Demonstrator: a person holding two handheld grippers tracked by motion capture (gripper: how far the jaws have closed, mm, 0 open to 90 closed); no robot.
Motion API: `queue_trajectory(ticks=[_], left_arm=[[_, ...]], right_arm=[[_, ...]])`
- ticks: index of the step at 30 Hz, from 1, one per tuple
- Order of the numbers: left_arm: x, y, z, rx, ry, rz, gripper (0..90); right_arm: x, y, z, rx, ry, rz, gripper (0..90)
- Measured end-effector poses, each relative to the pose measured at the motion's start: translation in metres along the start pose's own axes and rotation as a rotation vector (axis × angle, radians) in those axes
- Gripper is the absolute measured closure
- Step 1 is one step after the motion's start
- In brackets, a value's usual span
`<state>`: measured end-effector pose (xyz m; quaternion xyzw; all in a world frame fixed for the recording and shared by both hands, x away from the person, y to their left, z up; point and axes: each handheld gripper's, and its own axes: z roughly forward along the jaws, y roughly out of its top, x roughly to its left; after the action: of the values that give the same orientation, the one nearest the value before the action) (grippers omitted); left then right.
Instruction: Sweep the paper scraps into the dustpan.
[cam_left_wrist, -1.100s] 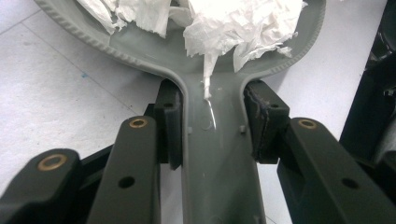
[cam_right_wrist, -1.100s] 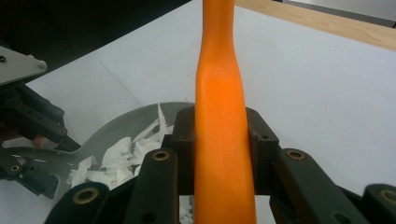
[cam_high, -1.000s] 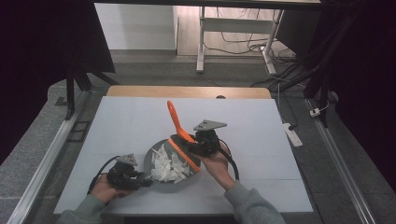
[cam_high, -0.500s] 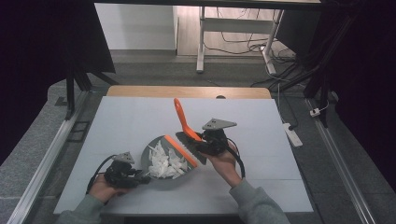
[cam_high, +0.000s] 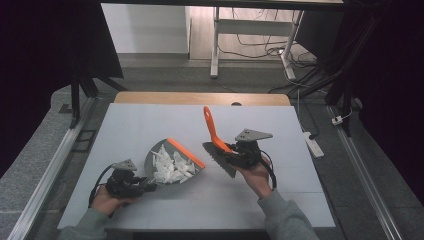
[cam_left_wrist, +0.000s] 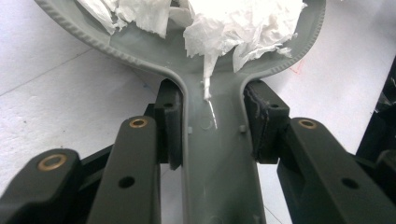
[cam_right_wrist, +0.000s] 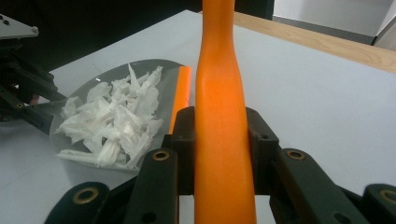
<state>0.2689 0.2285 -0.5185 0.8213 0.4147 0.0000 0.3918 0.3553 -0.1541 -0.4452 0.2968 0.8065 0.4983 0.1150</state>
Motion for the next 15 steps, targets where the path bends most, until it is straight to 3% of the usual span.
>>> queue_trajectory(ticks=[15], left_arm=[[0.004,-0.001,-0.010,-0.064,0.043,-0.044,61.0]], right_arm=[[-0.015,-0.006,-0.023,-0.032,-0.021,0.030,70.3]])
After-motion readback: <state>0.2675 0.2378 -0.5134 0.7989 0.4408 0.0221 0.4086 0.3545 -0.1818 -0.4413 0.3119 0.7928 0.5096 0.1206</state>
